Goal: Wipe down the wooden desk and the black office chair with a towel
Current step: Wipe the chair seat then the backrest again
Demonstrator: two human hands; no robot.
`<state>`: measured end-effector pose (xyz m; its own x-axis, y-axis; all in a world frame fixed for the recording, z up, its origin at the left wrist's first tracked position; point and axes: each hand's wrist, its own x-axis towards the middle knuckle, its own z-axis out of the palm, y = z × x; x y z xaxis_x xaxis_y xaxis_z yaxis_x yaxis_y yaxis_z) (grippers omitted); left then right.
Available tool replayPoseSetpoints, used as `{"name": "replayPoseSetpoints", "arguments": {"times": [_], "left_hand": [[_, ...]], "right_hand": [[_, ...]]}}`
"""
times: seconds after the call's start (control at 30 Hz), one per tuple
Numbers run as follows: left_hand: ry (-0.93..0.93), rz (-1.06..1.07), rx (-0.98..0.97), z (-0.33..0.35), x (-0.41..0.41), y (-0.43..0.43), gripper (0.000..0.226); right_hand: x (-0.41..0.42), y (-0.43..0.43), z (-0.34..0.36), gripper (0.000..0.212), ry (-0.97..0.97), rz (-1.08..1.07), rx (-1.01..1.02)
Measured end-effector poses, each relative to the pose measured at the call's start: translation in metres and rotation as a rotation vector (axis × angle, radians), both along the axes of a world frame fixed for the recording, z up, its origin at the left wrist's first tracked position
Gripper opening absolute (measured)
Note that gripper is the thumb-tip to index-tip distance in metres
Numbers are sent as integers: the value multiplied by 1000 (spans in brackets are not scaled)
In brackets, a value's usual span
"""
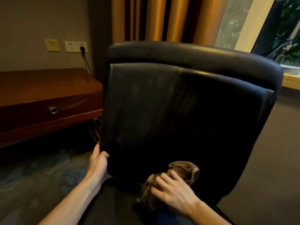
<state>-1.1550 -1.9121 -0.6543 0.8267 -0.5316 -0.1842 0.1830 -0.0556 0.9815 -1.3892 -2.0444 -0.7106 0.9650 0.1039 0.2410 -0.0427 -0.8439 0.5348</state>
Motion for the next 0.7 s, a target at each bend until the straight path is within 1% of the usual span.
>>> {"name": "replayPoseSetpoints", "arguments": {"times": [0.07,0.13,0.17,0.2,0.23,0.27,0.33,0.4,0.43,0.5,0.6,0.67,0.7], "left_hand": [[8,1,25,4,4,2,67],[7,-24,44,5,7,5,61],[-6,-31,43,7,6,7,56],[-24,-25,44,10,5,9,52],[-48,-19,45,12,3,11,52],[-68,-20,38,15,1,11,54],[-75,-47,14,14,0,8,59],[-48,-38,1,15,1,5,61],[-39,-26,0,16,1,3,60],[-25,-17,-15,15,4,0,60],[12,6,-13,15,3,2,62],[18,19,-23,13,1,5,64],[31,24,-36,14,-2,8,64]], "right_hand": [[11,5,45,22,-251,120,32],[30,3,120,26,-513,161,15],[41,-3,161,33,-628,118,-7],[50,-13,202,45,-715,27,-27],[56,-24,239,57,-744,-105,-49],[60,-34,269,65,-726,-247,-48],[65,-52,292,69,-671,-431,46],[70,-55,270,67,-680,-487,72],[72,-51,246,66,-682,-484,73],[72,-35,182,66,-615,-424,125],[58,-9,90,65,-440,-337,175],[48,2,59,68,-264,-297,154],[43,5,55,71,-180,-281,125]]}}
